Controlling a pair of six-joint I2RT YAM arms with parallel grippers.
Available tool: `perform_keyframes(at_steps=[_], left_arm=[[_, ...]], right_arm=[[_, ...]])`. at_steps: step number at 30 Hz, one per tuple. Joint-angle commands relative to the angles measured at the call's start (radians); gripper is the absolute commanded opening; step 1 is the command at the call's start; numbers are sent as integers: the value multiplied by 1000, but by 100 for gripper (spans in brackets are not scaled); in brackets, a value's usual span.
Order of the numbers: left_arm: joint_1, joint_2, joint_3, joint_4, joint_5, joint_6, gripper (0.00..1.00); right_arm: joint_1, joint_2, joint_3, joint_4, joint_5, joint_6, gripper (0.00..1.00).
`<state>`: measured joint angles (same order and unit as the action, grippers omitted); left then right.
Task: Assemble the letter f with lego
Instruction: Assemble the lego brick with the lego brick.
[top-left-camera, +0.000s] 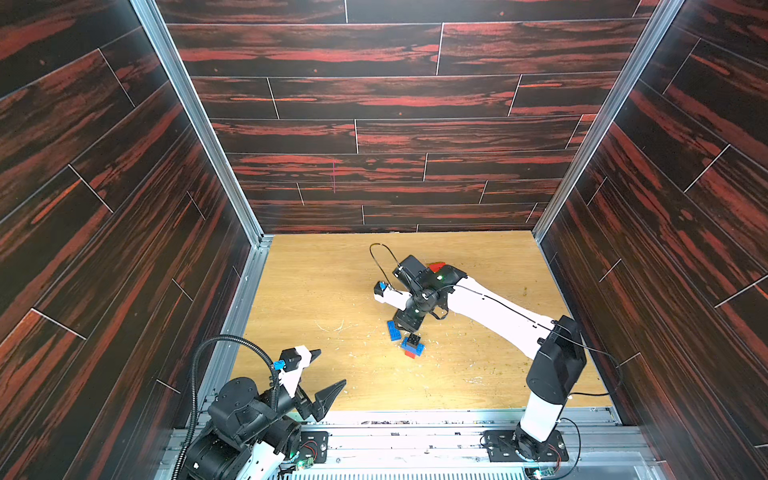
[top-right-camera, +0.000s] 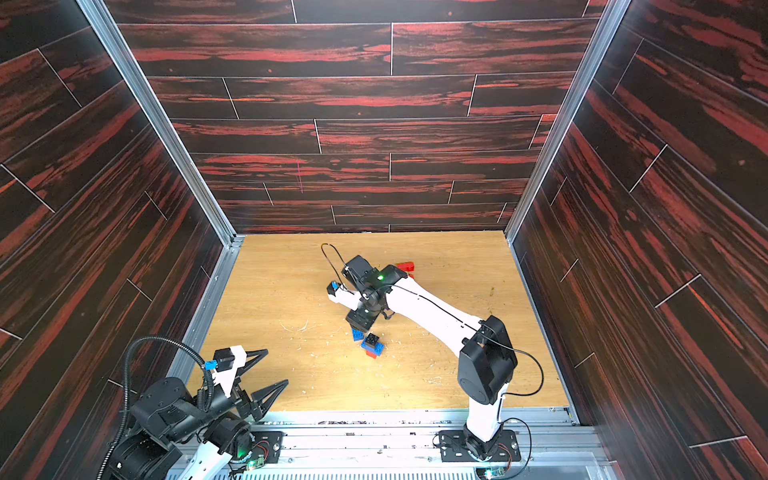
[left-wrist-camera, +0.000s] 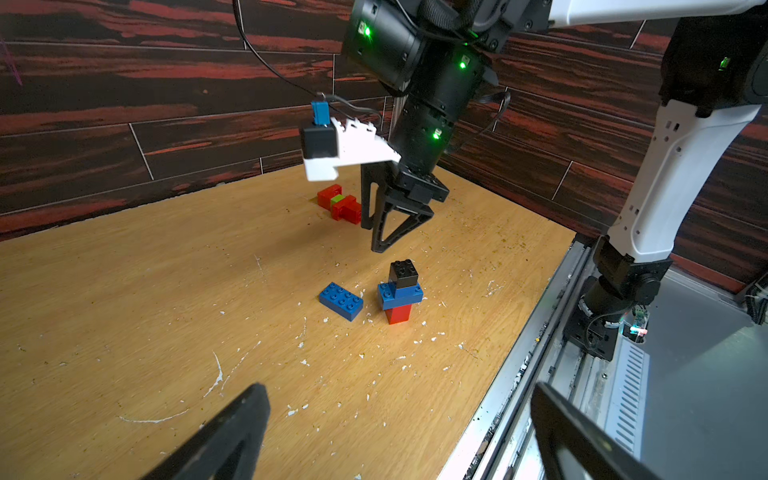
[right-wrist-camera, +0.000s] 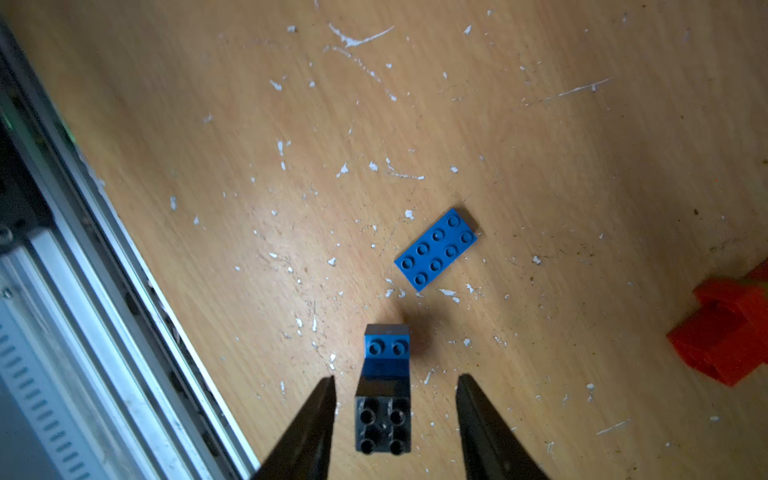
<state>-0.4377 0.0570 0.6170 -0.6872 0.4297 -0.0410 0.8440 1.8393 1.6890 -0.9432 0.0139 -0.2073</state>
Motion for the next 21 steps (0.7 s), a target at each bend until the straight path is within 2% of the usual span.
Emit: perform_keyframes(at_steps=[1,7,10,21], left_arm=[[4,-3,-1,-7,12,16,100],[2,-6,0,-8,12,15,100],[3,-5,0,-7,12,15,100],[4,-6,0,-8,23,18,100]], right_arm=[[11,57,47,8,50,211,50],[31,120,80,47,130,380,51],[33,168,108,38,131,437,52],[38,336,256,-81,164,542,54]])
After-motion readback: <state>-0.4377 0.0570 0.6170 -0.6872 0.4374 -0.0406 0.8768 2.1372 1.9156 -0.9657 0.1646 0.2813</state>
